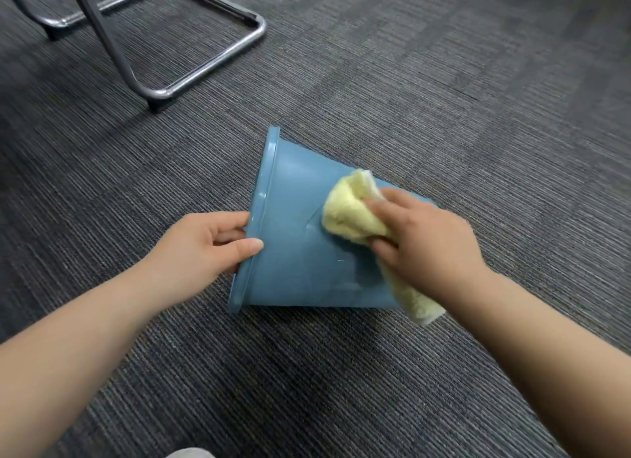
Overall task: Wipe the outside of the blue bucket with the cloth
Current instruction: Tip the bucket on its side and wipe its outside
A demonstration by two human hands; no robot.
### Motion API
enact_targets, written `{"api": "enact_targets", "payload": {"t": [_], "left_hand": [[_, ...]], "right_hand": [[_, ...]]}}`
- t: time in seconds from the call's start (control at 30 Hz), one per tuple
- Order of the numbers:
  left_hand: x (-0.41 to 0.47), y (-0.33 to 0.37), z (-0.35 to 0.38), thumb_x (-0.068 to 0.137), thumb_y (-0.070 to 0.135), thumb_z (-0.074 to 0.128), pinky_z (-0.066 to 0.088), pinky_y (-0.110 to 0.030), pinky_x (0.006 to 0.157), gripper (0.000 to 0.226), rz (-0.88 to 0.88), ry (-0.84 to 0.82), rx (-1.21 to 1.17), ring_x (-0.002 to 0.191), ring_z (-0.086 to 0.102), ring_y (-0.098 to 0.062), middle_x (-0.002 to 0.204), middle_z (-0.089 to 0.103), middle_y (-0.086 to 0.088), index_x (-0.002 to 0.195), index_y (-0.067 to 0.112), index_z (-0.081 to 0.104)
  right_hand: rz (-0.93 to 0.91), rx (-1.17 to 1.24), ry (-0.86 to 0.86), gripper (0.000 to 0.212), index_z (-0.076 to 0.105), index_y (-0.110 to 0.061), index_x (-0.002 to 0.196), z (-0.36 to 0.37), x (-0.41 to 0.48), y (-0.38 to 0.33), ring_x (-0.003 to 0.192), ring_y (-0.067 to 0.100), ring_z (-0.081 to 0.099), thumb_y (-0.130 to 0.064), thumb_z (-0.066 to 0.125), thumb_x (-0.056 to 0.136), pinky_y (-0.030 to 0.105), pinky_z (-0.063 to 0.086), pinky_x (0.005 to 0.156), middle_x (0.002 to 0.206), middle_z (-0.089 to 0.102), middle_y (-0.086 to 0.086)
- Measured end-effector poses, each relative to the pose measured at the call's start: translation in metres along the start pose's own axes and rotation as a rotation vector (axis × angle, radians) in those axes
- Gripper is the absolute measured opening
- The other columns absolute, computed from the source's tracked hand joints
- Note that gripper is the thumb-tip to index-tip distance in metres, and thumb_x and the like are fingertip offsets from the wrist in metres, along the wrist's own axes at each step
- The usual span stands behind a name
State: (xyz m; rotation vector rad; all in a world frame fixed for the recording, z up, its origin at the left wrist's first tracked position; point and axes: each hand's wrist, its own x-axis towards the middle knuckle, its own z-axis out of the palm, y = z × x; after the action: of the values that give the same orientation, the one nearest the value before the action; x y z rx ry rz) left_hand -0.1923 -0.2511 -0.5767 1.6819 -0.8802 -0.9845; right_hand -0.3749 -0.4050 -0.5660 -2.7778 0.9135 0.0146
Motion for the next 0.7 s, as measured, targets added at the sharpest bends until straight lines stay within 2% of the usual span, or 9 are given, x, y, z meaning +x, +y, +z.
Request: {"api": "enact_targets", "payload": {"t": [0.13,0.27,0.37,0.57,0.7], "left_hand": [[0.001,-0.001,0.0,0.081,-0.001,0.053,0.052,-0.013,0.055,0.037,-0.018,-0.007,-0.025,0.067,0.067,0.003,0.064,0.071,0.021,0.082,0.034,0.062],[0.003,0.001,-0.001,0.081,-0.002,0.053,0.051,-0.012,0.053,0.036,-0.023,-0.008,-0.026,0.065,0.067,0.002,0.062,0.071,0.02,0.082,0.033,0.063],[0.002,0.002,-0.002,0.082,-0.001,0.053,0.05,-0.011,0.052,0.036,-0.025,-0.009,-0.013,0.065,0.067,0.003,0.063,0.071,0.021,0.081,0.033,0.063],[-0.001,0.0,-0.002,0.081,-0.002,0.054,0.049,-0.01,0.05,0.037,-0.026,0.009,-0.009,0.064,0.066,0.006,0.061,0.07,0.024,0.08,0.034,0.061],[0.0,0.0,-0.003,0.081,0.001,0.055,0.05,-0.01,0.052,0.037,-0.026,0.02,0.021,0.067,0.066,0.005,0.064,0.071,0.024,0.078,0.037,0.063]], "right_hand": [[0.078,-0.023,0.022,0.037,0.047,-0.03,0.117,0.003,0.001,0.012,0.101,0.026,0.055,-0.032,0.05,0.081,0.03,0.036,0.062,0.133,0.045,-0.008],[-0.075,-0.009,0.002,0.044,0.043,-0.035,0.122,0.008,-0.007,-0.007,0.102,0.027,0.054,-0.033,0.051,0.079,0.029,0.029,0.062,0.135,0.043,-0.009],[-0.159,0.018,-0.016,0.045,0.043,-0.037,0.123,0.011,-0.008,-0.014,0.102,0.027,0.054,-0.033,0.052,0.079,0.03,0.034,0.066,0.137,0.043,-0.011],[0.074,-0.009,0.003,0.038,0.046,-0.032,0.119,0.006,-0.001,0.018,0.101,0.025,0.055,-0.033,0.051,0.081,0.03,0.035,0.063,0.133,0.046,-0.009],[-0.017,-0.023,-0.015,0.041,0.045,-0.036,0.12,0.009,-0.007,0.01,0.103,0.025,0.054,-0.035,0.052,0.079,0.03,0.036,0.064,0.134,0.045,-0.01]]}}
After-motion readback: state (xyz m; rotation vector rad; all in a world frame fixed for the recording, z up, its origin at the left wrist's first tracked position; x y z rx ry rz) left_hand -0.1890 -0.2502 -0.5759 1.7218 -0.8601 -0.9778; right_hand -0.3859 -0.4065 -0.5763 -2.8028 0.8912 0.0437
